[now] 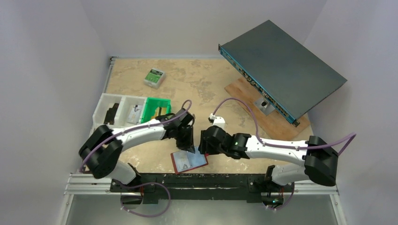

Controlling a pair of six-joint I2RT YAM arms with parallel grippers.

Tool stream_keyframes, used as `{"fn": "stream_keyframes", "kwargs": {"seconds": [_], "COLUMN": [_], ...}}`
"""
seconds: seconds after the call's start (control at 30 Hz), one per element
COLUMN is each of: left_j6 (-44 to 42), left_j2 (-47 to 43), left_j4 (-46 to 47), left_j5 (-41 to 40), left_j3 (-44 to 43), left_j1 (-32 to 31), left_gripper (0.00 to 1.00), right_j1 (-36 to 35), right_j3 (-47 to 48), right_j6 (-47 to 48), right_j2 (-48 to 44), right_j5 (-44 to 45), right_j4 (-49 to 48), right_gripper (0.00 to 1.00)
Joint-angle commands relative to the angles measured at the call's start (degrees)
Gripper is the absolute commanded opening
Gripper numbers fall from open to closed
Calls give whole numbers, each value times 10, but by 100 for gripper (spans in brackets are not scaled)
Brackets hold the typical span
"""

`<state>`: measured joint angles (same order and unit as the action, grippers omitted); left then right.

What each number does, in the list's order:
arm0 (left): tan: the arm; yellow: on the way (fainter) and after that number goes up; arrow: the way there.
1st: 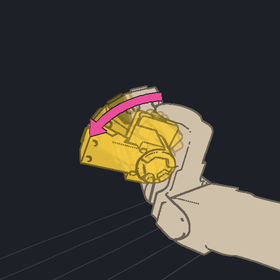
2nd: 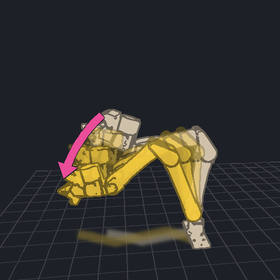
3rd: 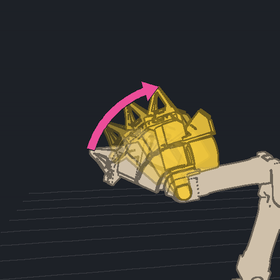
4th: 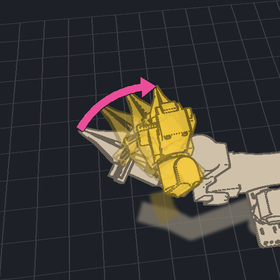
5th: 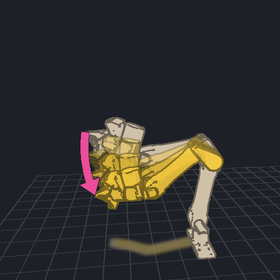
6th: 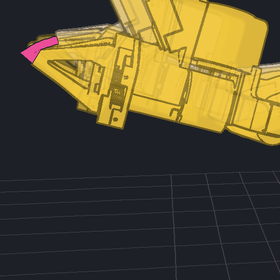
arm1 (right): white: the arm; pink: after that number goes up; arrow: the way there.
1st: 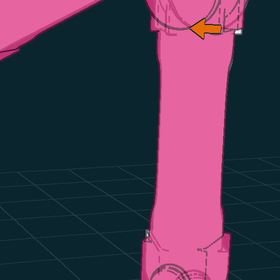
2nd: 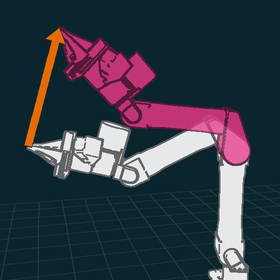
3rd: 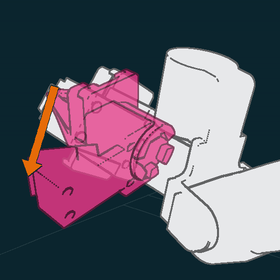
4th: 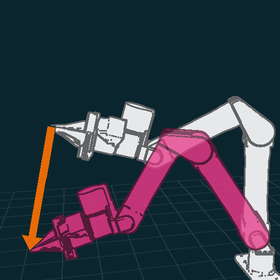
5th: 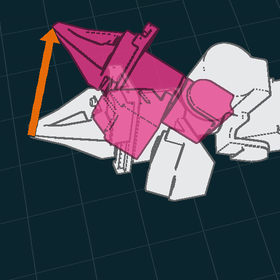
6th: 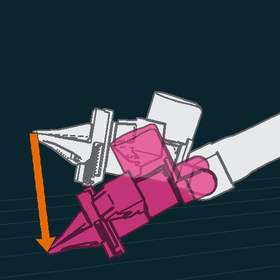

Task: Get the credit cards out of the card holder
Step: Remove the credit card from the card holder.

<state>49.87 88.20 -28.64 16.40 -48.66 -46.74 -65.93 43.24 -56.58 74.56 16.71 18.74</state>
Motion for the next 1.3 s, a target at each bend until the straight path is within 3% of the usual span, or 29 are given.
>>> {"fn": "stream_keyframes", "kwargs": {"seconds": [0.0, 0.2, 0.37, 0.63, 1.27], "left_j6": [-11, -10, 2, 12, 8], "left_j2": [-126, -232, -258, -246, -179], "left_j4": [-69, -128, -124, -73, -30], "left_j5": [-63, -96, -93, -72, -57], "left_j3": [18, 89, 133, 162, 164], "left_j1": [25, 67, 73, 73, 72], "left_gripper": [7, 8, 5, 1, 0], "right_j1": [-6, -16, -18, -18, 6], "right_j3": [43, 71, 76, 67, 7], "right_j6": [34, 58, 56, 43, 15], "right_j2": [21, 72, 121, 173, 199], "right_j5": [-22, -67, -124, -179, -201], "right_j4": [-37, -78, -132, -184, -243], "right_gripper": [52, 49, 45, 39, 40]}}
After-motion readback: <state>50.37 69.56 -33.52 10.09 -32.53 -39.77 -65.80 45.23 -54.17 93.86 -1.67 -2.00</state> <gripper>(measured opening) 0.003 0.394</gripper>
